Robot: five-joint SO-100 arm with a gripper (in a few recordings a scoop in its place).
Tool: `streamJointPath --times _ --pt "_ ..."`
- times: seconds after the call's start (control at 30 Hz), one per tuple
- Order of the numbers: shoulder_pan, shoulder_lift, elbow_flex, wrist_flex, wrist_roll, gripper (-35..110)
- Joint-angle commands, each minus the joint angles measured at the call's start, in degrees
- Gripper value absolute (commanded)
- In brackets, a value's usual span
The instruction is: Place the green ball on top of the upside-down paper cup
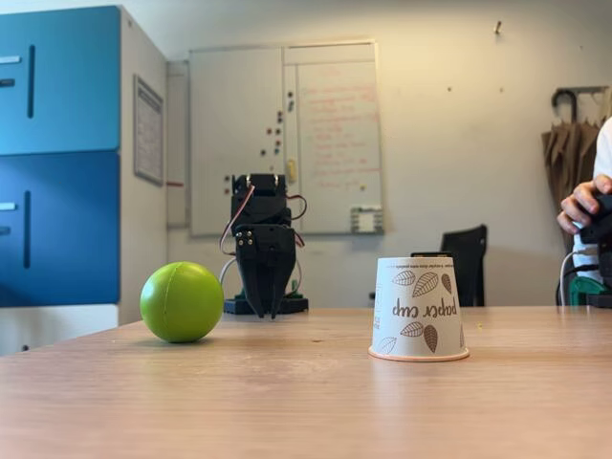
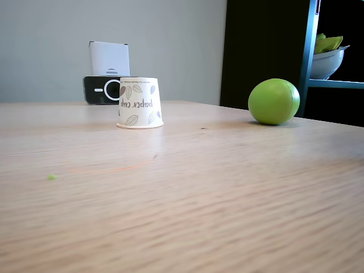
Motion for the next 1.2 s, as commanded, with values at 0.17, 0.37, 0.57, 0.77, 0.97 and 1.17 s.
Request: streamJointPath --times 0.17,0.37,0.57,0.77,0.97,1.17 --pt "1.9 -5.2 -2.7 -6.0 -0.4 0" --pt "3.1 -20.0 -18.5 -3.2 -0.1 1" --pt "4.9 -42.4 -42.6 4.6 -0.1 2" --pt "5.2 -64.2 -69.4 13.4 0.2 7" --pt "4.4 -77.6 -83.8 14.7 0.2 17" --pt "3.3 -84.6 -89.1 13.6 0.2 32"
